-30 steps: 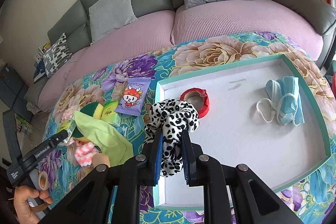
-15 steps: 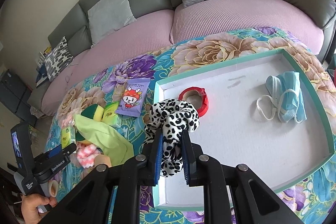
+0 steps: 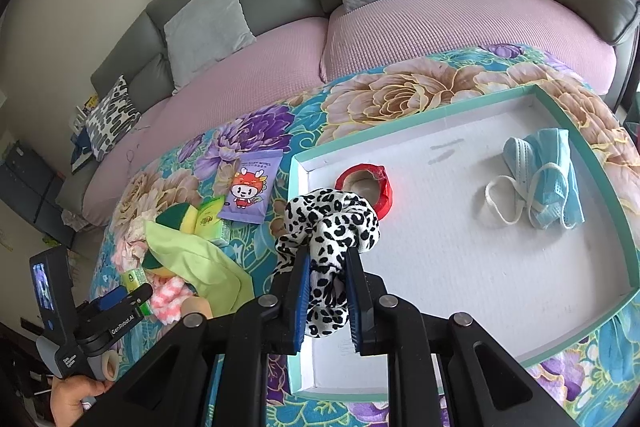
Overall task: Organize soft objects
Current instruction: 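Carry the green tissue pack toward the tray with the left tool while the right tool holds the scrunchie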
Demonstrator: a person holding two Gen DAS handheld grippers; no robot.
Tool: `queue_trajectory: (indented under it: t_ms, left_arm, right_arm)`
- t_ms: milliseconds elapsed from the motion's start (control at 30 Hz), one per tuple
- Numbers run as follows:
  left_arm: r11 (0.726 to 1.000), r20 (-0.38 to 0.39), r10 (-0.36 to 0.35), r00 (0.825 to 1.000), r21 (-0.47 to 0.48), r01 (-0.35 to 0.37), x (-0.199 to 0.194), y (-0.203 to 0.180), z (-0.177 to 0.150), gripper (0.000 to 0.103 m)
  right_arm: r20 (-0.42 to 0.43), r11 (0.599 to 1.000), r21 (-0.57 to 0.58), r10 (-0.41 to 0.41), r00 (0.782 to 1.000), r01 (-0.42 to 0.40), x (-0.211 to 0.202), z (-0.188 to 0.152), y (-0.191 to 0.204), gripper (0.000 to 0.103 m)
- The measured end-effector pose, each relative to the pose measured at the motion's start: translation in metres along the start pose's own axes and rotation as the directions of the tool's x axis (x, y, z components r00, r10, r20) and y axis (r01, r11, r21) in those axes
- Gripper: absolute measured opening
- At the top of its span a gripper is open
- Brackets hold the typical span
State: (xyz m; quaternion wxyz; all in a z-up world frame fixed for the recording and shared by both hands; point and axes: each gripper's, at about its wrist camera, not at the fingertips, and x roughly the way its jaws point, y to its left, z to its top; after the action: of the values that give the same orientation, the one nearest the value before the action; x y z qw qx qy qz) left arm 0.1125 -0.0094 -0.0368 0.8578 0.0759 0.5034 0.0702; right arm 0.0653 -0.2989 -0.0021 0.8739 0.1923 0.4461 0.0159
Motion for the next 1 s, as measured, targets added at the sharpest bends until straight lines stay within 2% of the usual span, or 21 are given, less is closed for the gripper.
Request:
queue_trajectory:
  t_ms: [67, 133, 267, 367, 733, 833, 933, 1000]
  left_arm:
    - [1.0, -0.018, 0.005, 1.0, -0.007, -0.005, 0.004, 0.001, -0.002, 0.055]
    - [1.0, -0.034, -0.003, 0.999, -0.012, 0.003, 0.007, 0.003, -0.005, 0.048]
    - [0.998, -0.021, -0.041, 0.999, -0.037, 0.041, 0.003, 0.01, -0.009, 0.029]
    - [0.997, -0.009, -0.059, 0.998, -0.05, 0.058, -0.001, 0.015, -0.012, 0.022]
    - [0.989, 0.044, -0.097, 0.994, -0.109, 0.101, -0.012, 0.037, -0.02, 0.012]
    - [0.978, 0.062, -0.142, 0.988, -0.144, 0.15, -0.016, 0.048, -0.023, 0.011]
    - [0.973, 0.096, -0.152, 0.984, -0.16, 0.166, -0.024, 0.055, -0.025, 0.01]
    - [0.964, 0.116, -0.187, 0.975, -0.167, 0.205, -0.029, 0.058, -0.027, 0.009]
  right_arm:
    - [-0.001, 1.0, 0.0, 0.0, 1.0, 0.0, 0.0, 0.0, 0.0, 0.018]
    - [-0.001, 1.0, -0.001, 0.0, 1.0, 0.0, 0.001, 0.0, 0.001, 0.018]
    - [-0.005, 1.0, -0.007, 0.001, 1.0, -0.001, 0.001, 0.0, 0.002, 0.018]
    - [-0.005, 1.0, -0.009, 0.0, 1.0, 0.0, 0.0, 0.0, 0.001, 0.018]
    - [-0.012, 1.0, -0.016, -0.001, 1.0, 0.001, 0.002, 0.0, 0.003, 0.018]
    - [-0.012, 1.0, -0.02, -0.002, 1.0, 0.001, 0.003, 0.0, 0.004, 0.018]
    - [-0.012, 1.0, -0.025, -0.004, 1.0, 0.004, 0.003, -0.001, 0.005, 0.018]
    - [-0.011, 1.0, -0.025, -0.004, 1.0, 0.004, 0.002, -0.001, 0.005, 0.018]
